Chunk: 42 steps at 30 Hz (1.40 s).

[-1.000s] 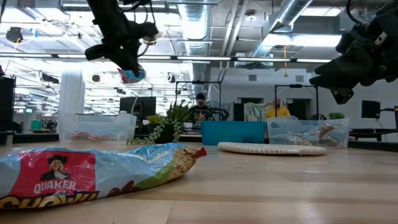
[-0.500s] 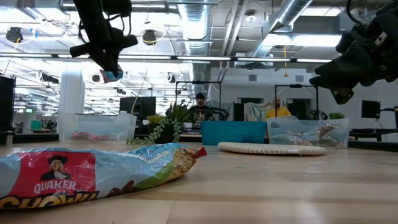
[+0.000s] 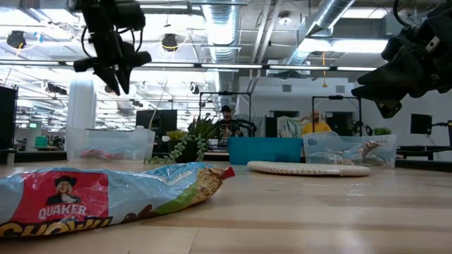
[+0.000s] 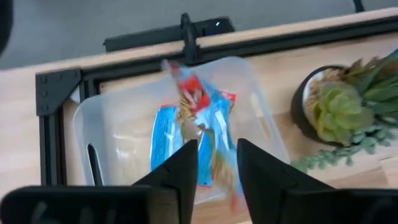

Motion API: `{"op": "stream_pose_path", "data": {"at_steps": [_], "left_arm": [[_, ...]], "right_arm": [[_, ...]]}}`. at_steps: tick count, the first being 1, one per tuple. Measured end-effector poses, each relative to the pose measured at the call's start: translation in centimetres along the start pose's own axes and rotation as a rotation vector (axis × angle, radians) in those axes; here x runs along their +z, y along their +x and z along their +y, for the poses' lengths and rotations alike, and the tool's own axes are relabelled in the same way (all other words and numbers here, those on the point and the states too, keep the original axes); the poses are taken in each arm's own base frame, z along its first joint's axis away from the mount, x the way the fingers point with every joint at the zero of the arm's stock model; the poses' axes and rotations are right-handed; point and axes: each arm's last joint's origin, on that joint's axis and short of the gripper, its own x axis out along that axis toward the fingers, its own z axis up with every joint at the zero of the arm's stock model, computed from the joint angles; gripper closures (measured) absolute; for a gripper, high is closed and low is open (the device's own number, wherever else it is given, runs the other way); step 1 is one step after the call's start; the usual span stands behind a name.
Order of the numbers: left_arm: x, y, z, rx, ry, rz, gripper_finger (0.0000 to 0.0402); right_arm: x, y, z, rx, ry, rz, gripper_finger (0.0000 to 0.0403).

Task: Pick and place Granola Bars by type
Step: Put the red granola bar into the left transparent bin

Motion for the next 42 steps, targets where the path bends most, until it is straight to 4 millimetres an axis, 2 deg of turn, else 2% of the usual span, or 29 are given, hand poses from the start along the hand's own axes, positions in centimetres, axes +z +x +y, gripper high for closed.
{"op": "stream_pose_path", "data": {"at_steps": [5,13,17,23,32,42], "left_arm": [[-0.3,0.4,0.3,0.014,-0.009,0.013,0.0276],[-0.2,0.5,0.2,-0.015,-0.014,0.021,0.0274],[-0.2,0.4,-0.4,-0.102,-0.007,0.038,0.0274],[-0.8,-0.2,-2.2,-0.288,0.073,0.076,0.0274],[-3.7,-2.0,-5.7,-0.520,0.258,0.191,0.0274],[-8.6,-5.5,-9.4,-0.699,0.409,0.273,0.0274]], "right_arm": [[0.0,0.0,0.0,0.000,0.000,0.000,0.0275],[0.0,0.0,0.0,0.000,0.000,0.000,0.0275],[0.0,0.0,0.0,0.000,0.000,0.000,0.0275],[0.0,0.0,0.0,0.000,0.000,0.000,0.0275],[0.0,0.0,0.0,0.000,0.000,0.000,0.0275],[0.0,0.0,0.0,0.000,0.000,0.000,0.0275]]}}
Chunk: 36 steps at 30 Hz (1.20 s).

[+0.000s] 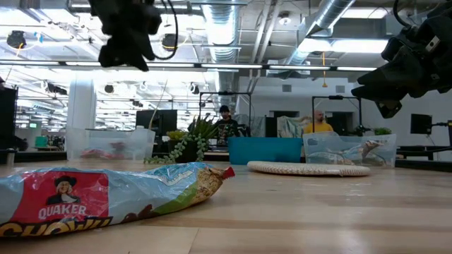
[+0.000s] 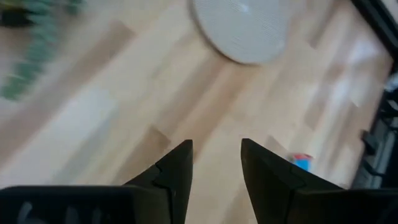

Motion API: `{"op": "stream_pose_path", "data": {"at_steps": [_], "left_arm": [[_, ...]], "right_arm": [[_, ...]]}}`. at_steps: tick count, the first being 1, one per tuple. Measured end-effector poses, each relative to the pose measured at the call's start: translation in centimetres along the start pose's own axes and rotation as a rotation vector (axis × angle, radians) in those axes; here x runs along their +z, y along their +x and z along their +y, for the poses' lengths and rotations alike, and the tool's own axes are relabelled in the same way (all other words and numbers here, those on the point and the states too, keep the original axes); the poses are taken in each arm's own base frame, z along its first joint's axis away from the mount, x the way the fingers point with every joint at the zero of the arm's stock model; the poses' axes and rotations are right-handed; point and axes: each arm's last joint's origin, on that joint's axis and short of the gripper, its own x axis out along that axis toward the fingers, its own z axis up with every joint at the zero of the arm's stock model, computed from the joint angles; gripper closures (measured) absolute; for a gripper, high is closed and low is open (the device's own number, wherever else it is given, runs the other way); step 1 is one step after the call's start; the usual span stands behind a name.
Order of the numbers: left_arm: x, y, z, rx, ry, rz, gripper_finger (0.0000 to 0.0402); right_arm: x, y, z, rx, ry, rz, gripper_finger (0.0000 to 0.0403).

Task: Pick and place Granola Bars by type
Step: Put the red granola bar into the left transparent bin

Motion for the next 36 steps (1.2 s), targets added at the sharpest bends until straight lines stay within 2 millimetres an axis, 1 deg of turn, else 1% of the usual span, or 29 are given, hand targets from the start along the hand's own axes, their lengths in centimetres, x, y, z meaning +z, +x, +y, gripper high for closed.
{"op": "stream_pose_path", "data": {"at_steps": [5,9,13,20,27,32,36], "left_arm": [[-1.9,0.2,-2.5,-0.019,-0.017,0.016,0.0274],[-3.6,0.9,-4.2,-0.023,-0.058,0.053,0.0274],[-5.0,1.8,-6.4,-0.084,-0.100,0.085,0.0274],[-7.6,4.8,-9.7,-0.145,-0.175,0.147,0.0274],[-10.4,8.8,-12.5,-0.191,-0.238,0.211,0.0274],[-12.2,11.7,-13.3,-0.181,-0.267,0.241,0.0274],[-12.9,13.1,-13.7,-0.151,-0.269,0.255,0.0274]], "right_arm": [[0.0,0.0,0.0,0.000,0.000,0.000,0.0275],[0.0,0.0,0.0,0.000,0.000,0.000,0.0275],[0.0,0.0,0.0,0.000,0.000,-0.001,0.0275],[0.0,0.0,0.0,0.000,0.000,-0.001,0.0275],[0.0,0.0,0.0,-0.001,0.000,-0.001,0.0275],[0.0,0.0,0.0,0.002,0.000,-0.005,0.0275],[0.0,0.0,0.0,0.002,0.001,-0.005,0.0275]]}}
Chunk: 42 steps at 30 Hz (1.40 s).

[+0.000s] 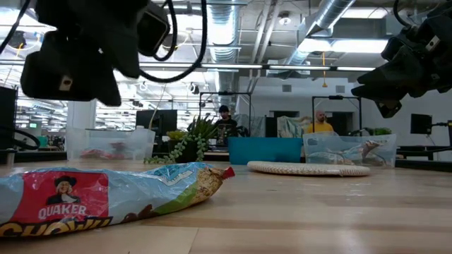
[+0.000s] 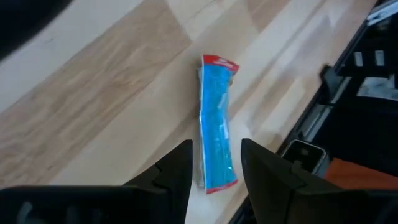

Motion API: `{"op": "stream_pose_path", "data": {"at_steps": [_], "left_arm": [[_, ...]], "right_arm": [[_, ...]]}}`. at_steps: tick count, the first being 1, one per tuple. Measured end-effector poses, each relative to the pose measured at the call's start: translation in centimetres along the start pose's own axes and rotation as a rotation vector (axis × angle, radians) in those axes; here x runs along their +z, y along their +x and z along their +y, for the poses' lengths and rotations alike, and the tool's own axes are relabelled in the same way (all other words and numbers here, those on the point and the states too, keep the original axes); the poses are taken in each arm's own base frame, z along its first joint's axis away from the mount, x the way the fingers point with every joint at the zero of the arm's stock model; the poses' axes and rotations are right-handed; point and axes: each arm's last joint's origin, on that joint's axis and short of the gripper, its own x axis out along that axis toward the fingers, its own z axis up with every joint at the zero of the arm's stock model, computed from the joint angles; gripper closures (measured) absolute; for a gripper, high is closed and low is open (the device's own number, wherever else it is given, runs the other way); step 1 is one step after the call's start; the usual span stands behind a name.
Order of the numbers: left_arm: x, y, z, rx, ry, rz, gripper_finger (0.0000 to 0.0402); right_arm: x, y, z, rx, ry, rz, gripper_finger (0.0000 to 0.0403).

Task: Pick and place Granola Bars by type
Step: Put the red granola bar into the left transparent bin

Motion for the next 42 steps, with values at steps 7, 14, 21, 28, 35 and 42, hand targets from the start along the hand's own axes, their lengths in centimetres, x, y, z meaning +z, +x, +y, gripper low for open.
{"op": "stream_pose_path", "data": {"at_steps": [7,14,21,28,35,42], "left_arm": [[0.0,1.8,-0.9,0.034,0.002,-0.015,0.0274],[0.0,3.7,-1.9,0.077,0.025,0.001,0.0274],[-0.6,5.7,-2.7,0.113,0.067,0.049,0.0274],[-1.1,6.6,-2.2,0.198,0.090,0.079,0.0274],[-1.0,6.6,-2.3,0.200,0.153,0.077,0.0273],[-1.0,6.6,-2.7,0.152,0.168,0.069,0.0243]], "right_arm": [[0.0,0.0,0.0,-0.001,-0.001,0.003,0.0275],[0.0,0.0,0.0,0.000,0.000,0.001,0.0275],[0.0,0.0,0.0,-0.001,-0.001,0.005,0.0275],[0.0,0.0,0.0,0.000,0.000,0.000,0.0275],[0.0,0.0,0.0,-0.001,-0.001,0.004,0.0275],[0.0,0.0,0.0,-0.002,0.000,0.004,0.0275]]}}
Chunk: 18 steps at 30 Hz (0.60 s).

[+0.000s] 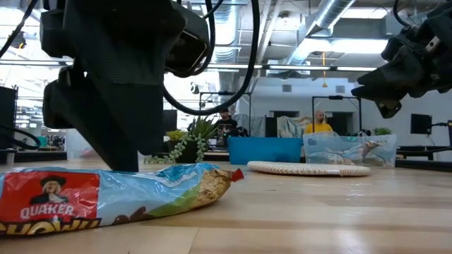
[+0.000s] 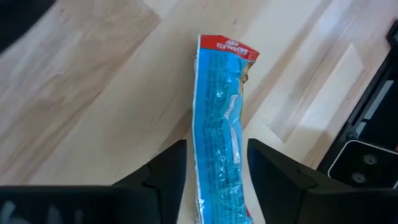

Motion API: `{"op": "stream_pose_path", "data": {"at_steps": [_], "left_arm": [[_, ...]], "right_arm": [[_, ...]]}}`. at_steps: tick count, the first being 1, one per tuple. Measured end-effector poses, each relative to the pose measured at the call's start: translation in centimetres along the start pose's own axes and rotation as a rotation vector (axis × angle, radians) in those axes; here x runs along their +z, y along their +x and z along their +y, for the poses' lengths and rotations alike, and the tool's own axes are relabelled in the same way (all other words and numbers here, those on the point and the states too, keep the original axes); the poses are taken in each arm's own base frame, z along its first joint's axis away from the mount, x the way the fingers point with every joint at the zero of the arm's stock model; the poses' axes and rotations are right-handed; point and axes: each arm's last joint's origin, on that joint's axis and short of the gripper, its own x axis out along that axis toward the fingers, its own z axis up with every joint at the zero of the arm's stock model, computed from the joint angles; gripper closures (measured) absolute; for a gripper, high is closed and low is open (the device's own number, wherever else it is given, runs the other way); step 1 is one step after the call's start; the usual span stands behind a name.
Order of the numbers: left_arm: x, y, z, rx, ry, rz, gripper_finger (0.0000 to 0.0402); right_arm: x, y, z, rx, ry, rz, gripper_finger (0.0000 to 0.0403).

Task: Pick and place Granola Bars by type
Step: Put the red granola bar into the left transparent bin

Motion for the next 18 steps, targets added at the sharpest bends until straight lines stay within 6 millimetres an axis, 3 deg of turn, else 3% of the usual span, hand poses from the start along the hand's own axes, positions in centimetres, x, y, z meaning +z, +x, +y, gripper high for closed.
{"op": "stream_pose_path", "data": {"at_steps": [7,12,18], "left_arm": [[-0.1,0.0,0.1,0.006,0.010,0.009,0.0220],[-0.3,1.5,0.3,-0.007,0.004,0.057,0.0233],[0.0,1.6,0.4,-0.008,-0.009,0.046,0.0259]], "right_arm": [[0.0,0.0,0.0,0.000,0.000,0.001,0.0275],[0.0,0.0,0.0,0.000,0.000,0.001,0.0275],[0.0,0.0,0.0,0.002,0.000,-0.003,0.0275]]}}
